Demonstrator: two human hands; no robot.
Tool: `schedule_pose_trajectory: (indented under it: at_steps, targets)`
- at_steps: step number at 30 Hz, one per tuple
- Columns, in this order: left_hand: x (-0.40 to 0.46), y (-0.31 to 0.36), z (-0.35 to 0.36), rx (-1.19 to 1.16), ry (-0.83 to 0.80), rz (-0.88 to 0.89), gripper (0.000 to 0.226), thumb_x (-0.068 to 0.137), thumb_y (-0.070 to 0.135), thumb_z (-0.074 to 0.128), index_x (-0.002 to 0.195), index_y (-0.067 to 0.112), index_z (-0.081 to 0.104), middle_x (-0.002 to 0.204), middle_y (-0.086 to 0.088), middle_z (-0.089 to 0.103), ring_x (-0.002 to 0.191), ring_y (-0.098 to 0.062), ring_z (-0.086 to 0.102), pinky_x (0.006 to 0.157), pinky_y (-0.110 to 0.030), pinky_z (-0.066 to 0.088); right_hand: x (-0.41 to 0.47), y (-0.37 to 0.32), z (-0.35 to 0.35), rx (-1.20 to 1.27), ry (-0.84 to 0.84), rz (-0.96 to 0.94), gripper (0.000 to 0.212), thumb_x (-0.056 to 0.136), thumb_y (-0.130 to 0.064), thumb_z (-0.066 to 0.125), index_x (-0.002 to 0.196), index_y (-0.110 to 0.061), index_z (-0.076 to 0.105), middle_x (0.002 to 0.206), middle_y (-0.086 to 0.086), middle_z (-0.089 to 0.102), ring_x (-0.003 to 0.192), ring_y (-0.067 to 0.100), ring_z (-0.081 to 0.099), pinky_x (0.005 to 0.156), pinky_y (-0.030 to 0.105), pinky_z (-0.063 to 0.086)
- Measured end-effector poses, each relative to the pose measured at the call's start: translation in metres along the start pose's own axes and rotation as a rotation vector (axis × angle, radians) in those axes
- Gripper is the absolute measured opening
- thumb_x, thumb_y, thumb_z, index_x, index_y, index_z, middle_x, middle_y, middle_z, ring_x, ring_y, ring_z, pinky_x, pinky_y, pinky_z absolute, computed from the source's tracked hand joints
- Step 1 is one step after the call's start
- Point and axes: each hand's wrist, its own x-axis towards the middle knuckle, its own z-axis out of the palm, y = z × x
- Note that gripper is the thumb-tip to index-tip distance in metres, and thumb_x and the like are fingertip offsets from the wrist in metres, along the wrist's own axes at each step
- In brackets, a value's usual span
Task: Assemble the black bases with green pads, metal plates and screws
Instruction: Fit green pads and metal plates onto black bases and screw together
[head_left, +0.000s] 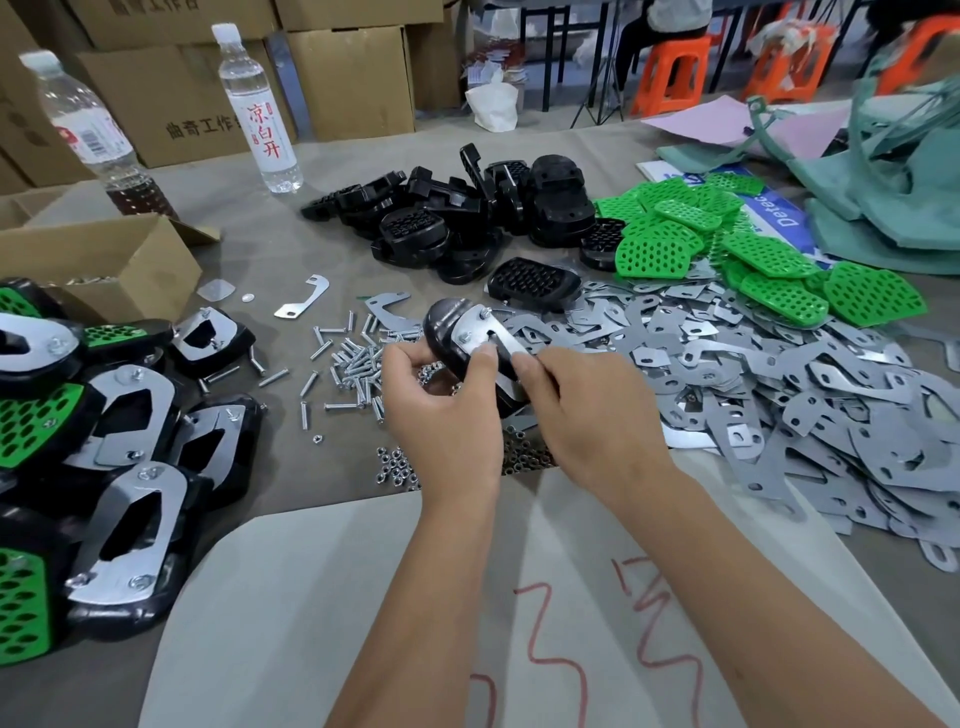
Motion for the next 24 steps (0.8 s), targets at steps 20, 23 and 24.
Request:
schedule_pose_trajectory:
  at_steps: [20, 23, 24]
  targets:
    - [0.011, 0.010, -0.013, 0.217, -0.228, -0.023, 0.024, 0.068, 0.024, 0.080, 0.078, 0.020, 0.059, 0.081, -0.003, 0.072, 0.081, -0.027, 0.069, 0.075, -0.043, 0.055, 0.004, 0.013, 0.002, 0.127, 0.039, -0.118, 0.025, 0.108, -0.044, 0.035, 0.093, -0.024, 0.040, 0.065, -0.013, 0.047, 0.065, 0.022, 0.045, 0.058, 0.038, 0.027]
    - [0.012, 0.013, -0.016, 0.229, -0.342, -0.018, 0.025, 0.070, 0.024, 0.081, 0.079, 0.015, 0.059, 0.079, -0.010, 0.073, 0.076, -0.034, 0.069, 0.074, -0.050, 0.056, 0.007, 0.020, 0.003, 0.146, -0.064, -0.149, 0.013, 0.108, -0.034, 0.041, 0.099, -0.026, 0.035, 0.078, -0.008, 0.053, 0.071, 0.025, 0.050, 0.060, 0.042, 0.036]
    - [0.012, 0.014, -0.017, 0.235, -0.362, -0.019, 0.025, 0.070, 0.025, 0.080, 0.079, 0.015, 0.059, 0.079, -0.013, 0.072, 0.075, -0.037, 0.068, 0.074, -0.053, 0.056, 0.007, 0.020, 0.003, 0.142, -0.081, -0.149, 0.013, 0.108, -0.033, 0.040, 0.099, -0.026, 0.035, 0.080, -0.007, 0.053, 0.073, 0.027, 0.051, 0.062, 0.044, 0.040]
